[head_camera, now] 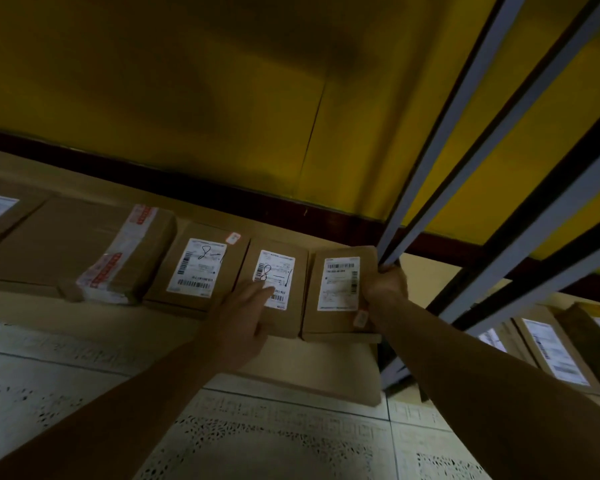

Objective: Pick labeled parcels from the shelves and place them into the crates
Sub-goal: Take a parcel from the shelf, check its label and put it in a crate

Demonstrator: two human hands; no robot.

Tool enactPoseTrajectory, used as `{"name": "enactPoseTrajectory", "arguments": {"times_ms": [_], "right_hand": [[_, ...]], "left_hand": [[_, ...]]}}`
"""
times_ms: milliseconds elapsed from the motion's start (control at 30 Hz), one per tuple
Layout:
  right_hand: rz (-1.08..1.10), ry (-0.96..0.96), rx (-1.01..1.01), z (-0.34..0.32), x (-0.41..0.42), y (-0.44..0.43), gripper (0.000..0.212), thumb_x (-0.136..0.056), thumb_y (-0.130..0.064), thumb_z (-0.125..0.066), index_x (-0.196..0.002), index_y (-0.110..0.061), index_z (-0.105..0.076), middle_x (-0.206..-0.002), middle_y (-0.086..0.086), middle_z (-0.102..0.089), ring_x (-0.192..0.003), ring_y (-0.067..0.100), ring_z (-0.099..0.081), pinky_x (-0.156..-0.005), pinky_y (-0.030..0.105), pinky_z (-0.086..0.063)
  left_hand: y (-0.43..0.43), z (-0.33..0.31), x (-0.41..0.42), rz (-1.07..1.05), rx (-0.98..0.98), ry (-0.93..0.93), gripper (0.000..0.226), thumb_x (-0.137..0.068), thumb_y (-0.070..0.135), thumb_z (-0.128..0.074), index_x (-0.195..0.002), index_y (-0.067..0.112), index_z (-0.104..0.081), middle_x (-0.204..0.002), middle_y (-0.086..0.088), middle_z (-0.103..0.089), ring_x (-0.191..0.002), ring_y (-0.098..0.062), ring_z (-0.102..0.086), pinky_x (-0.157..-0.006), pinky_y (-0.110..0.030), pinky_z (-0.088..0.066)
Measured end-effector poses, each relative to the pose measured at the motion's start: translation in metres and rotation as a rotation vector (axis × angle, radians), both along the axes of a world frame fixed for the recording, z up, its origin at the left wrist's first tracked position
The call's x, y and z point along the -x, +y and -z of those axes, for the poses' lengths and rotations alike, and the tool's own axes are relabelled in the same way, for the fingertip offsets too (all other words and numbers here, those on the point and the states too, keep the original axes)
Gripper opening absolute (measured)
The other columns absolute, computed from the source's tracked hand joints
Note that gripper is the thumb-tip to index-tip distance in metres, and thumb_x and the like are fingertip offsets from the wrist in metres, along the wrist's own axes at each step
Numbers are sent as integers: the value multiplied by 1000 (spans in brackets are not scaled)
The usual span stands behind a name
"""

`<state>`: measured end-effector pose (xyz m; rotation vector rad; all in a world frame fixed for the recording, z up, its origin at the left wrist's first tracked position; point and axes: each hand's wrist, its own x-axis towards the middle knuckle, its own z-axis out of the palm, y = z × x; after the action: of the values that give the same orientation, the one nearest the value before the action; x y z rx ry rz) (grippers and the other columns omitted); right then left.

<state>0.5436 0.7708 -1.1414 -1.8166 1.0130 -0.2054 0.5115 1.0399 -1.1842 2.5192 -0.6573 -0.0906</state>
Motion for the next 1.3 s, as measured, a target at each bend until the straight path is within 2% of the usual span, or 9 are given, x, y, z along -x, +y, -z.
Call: {"name": "enactPoseTrajectory", "arguments": {"times_ms": [200, 367, 467, 567, 667, 867, 1033, 1167, 1300], "right_hand": [[-47, 95, 80, 36, -6, -19, 53, -92, -37, -56, -141, -21, -43, -128, 15, -62, -109, 40, -61, -92, 55, -55], [-559, 204, 848, 15, 18, 11, 56, -91, -26, -62, -144, -20, -43, -147, 14, -42, -136, 37, -38, -112, 53, -37], [-868, 162, 983, 17, 28, 32, 55, -96, -36, -55, -145, -19, -40, -151, 13, -39, -142, 36, -32, -118, 55, -28], [-1064, 132, 996, 16, 33, 51, 45, -98, -36, -50, -141, -21, -43, -144, 9, -45, -137, 32, -36, -117, 54, -28], [-1188, 115, 984, 14, 36, 63, 52, -96, -28, -54, -145, -23, -40, -142, 7, -46, -134, 29, -37, -114, 51, -30], [-1295, 23, 914, 14, 36, 69, 71, -85, -18, -69, -148, -24, -38, -146, 8, -43, -131, 30, -43, -105, 44, -43], [-1371, -99, 865, 10, 34, 65, 84, -75, -25, -81, -147, -27, -38, -143, 4, -45, -130, 24, -44, -106, 38, -43], [-1041, -375, 578, -14, 33, 75, 39, -92, -14, -70, -127, -23, -56, -124, -4, -63, -113, 14, -59, -95, 33, -51], [-906, -409, 313, -35, 29, 89, 37, -92, -27, -74, -125, -24, -58, -117, -11, -67, -106, 5, -63, -86, 28, -56]], "left_hand": [[5, 19, 1, 96, -146, -67, 62, -90, 25, -63, -149, 25, -46, -165, 2, -26, -155, -19, -18, -119, -57, -19], [11, 23, 8, 130, -224, -102, 71, -84, 40, -53, -152, 26, -40, -167, 1, -22, -155, -19, -15, -115, -66, -15], [19, 21, 19, 180, -293, -116, 78, -80, 55, -52, -152, 30, -35, -167, 1, -20, -154, -20, -14, -115, -68, -20], [34, 24, 28, 282, -361, -233, 90, -63, 60, -74, -143, 30, -45, -156, -2, -40, -142, -23, -33, -102, -55, -44], [45, 24, 37, 282, -376, -295, 96, -45, 27, -97, -132, 28, -56, -142, -5, -55, -130, -24, -46, -87, -43, -56], [63, 19, 47, 210, -186, -409, 84, -52, 6, -96, -125, 18, -55, -133, -8, -54, -121, -26, -51, -77, -43, -63], [63, -22, 42, 139, 144, -440, 41, -94, 15, -57, -135, 8, -59, -137, -9, -53, -126, -21, -51, -113, -26, -38], [61, -58, 31, -88, 371, -397, 55, -98, 15, -61, -150, 15, -42, -148, -8, -42, -133, -16, -44, -110, -27, -40], [68, -76, 18, -344, 541, -333, 65, -95, 16, -58, -154, 8, -33, -148, -7, -41, -123, 2, -37, -100, 1, -27]]}}
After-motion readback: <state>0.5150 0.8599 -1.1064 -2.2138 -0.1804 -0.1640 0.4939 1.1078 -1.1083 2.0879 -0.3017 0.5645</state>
